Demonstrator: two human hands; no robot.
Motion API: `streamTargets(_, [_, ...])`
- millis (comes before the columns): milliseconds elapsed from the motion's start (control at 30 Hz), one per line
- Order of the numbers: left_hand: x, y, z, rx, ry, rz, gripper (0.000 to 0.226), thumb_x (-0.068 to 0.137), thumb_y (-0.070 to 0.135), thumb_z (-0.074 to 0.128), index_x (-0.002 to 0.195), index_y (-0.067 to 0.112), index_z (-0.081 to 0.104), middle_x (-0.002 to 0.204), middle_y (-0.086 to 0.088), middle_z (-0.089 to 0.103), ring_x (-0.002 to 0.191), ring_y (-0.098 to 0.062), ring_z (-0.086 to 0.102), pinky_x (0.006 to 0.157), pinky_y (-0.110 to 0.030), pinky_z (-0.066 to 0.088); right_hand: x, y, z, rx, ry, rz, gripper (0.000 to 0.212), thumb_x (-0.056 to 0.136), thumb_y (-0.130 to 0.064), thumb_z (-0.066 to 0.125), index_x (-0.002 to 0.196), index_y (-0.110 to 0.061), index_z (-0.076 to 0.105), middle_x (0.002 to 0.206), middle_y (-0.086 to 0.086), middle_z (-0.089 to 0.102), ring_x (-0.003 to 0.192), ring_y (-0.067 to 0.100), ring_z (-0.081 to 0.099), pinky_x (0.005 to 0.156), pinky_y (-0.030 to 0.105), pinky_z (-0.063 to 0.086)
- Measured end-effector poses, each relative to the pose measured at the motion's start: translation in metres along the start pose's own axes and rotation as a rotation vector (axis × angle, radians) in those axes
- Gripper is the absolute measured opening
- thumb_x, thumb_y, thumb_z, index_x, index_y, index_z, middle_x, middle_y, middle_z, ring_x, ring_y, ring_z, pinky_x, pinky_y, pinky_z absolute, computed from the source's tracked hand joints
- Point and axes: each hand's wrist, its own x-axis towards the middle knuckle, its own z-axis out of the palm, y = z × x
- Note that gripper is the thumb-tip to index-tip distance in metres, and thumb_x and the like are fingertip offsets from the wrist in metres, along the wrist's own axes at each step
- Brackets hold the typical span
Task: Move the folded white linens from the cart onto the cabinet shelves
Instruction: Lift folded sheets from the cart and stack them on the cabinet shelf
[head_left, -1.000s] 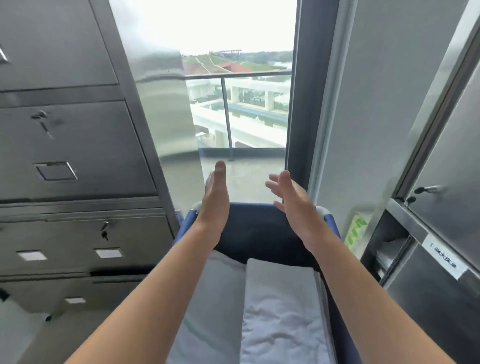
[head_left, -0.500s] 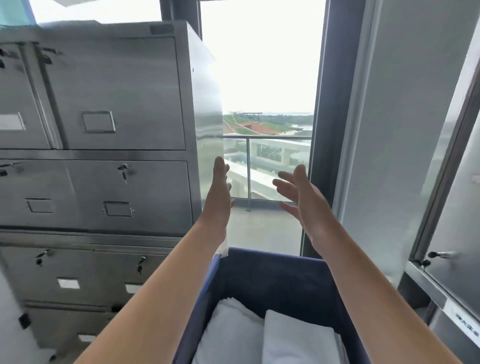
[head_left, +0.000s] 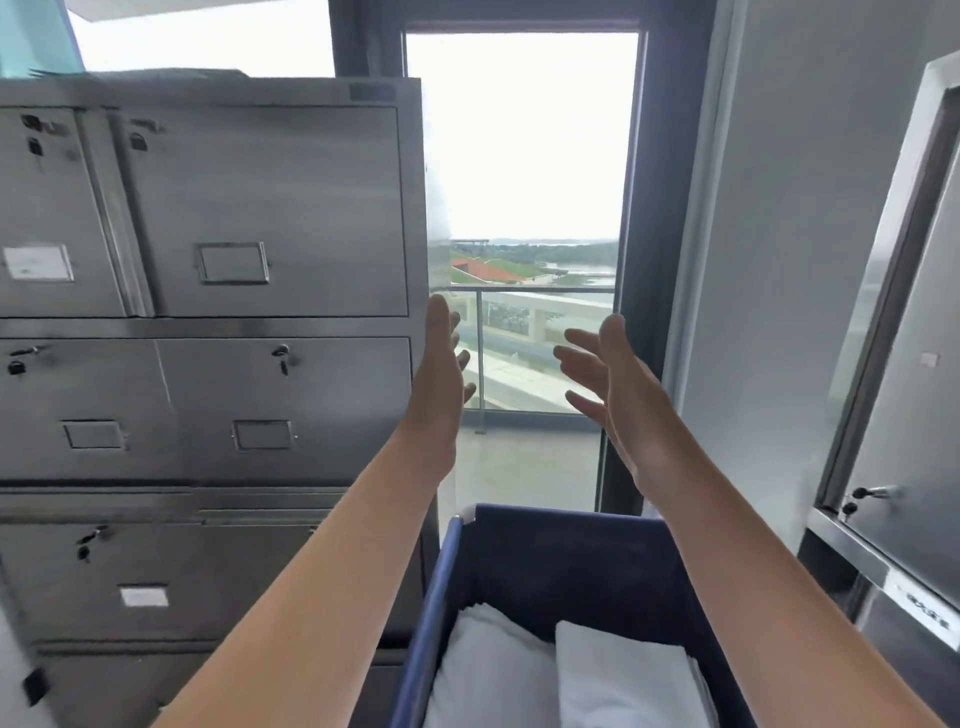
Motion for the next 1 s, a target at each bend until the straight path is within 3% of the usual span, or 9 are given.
streamTargets(233, [-0.026, 0.007, 0.023, -0.044, -0.133, -0.022, 0.068, 0.099, 0.066, 0.014, 0.156, 0.031, 0.027, 0.166, 0.001, 0.019, 0.149, -0.022, 0.028, 0.122, -0.052, 0.021, -0.035, -0.014, -0.007, -0.077, 0.104, 0.009, 0.062, 0.101, -0.057, 0.021, 0.146, -0.021, 0.046, 0.144, -0.002, 0.052, 0.134, 0.014, 0.047, 0.103, 0.028, 0.038])
streamTargets(400, [-0.042, 0.022, 0.051, -0.079, -0.199, -0.007, 0.067, 0.099, 0.067, 0.015, 0.155, 0.031, 0.029, 0.165, 0.002, 0.022, 0.147, -0.022, 0.031, 0.121, -0.052, 0.022, -0.058, -0.037, -0.039, -0.112, 0.184, -0.033, 0.067, 0.098, -0.061, 0.02, 0.146, -0.021, 0.044, 0.147, -0.001, 0.051, 0.137, 0.015, 0.045, 0.117, 0.04, 0.034])
streamTargets(533, [-0.062, 0.032, 0.091, -0.116, -0.281, -0.001, 0.066, 0.101, 0.063, 0.016, 0.156, 0.029, 0.028, 0.164, 0.001, 0.023, 0.147, -0.023, 0.032, 0.121, -0.05, 0.024, -0.085, -0.051, -0.074, -0.155, 0.263, -0.047, 0.085, 0.078, -0.074, 0.023, 0.145, -0.026, 0.045, 0.146, -0.005, 0.051, 0.136, 0.014, 0.046, 0.117, 0.041, 0.033])
streamTargets(767, [-0.123, 0.043, 0.195, -0.194, -0.497, -0.021, 0.064, 0.102, 0.061, 0.016, 0.155, 0.029, 0.029, 0.164, 0.001, 0.025, 0.146, -0.024, 0.034, 0.118, -0.048, 0.027, -0.158, -0.081, -0.156, -0.16, 0.483, -0.063, 0.091, 0.073, -0.073, 0.026, 0.144, -0.02, 0.046, 0.146, 0.003, 0.052, 0.135, 0.015, 0.047, 0.117, 0.043, 0.034])
streamTargets(900, [-0.164, 0.046, 0.246, -0.237, -0.637, -0.063, 0.068, 0.1, 0.065, 0.018, 0.155, 0.027, 0.03, 0.163, 0.001, 0.026, 0.145, -0.022, 0.035, 0.118, -0.046, 0.029, -0.2, -0.101, -0.206, -0.161, 0.619, -0.074, 0.086, 0.074, -0.074, 0.027, 0.137, -0.022, 0.051, 0.14, 0.002, 0.057, 0.131, 0.012, 0.05, 0.113, 0.039, 0.038])
streamTargets(1000, [-0.2, 0.052, 0.28, -0.278, -0.724, -0.097, 0.067, 0.101, 0.064, 0.02, 0.155, 0.027, 0.031, 0.162, 0.001, 0.028, 0.143, -0.019, 0.038, 0.118, -0.045, 0.03, -0.236, -0.117, -0.241, -0.179, 0.726, -0.086, 0.074, 0.092, -0.067, 0.024, 0.141, -0.017, 0.05, 0.137, 0.002, 0.059, 0.129, 0.012, 0.052, 0.113, 0.039, 0.039])
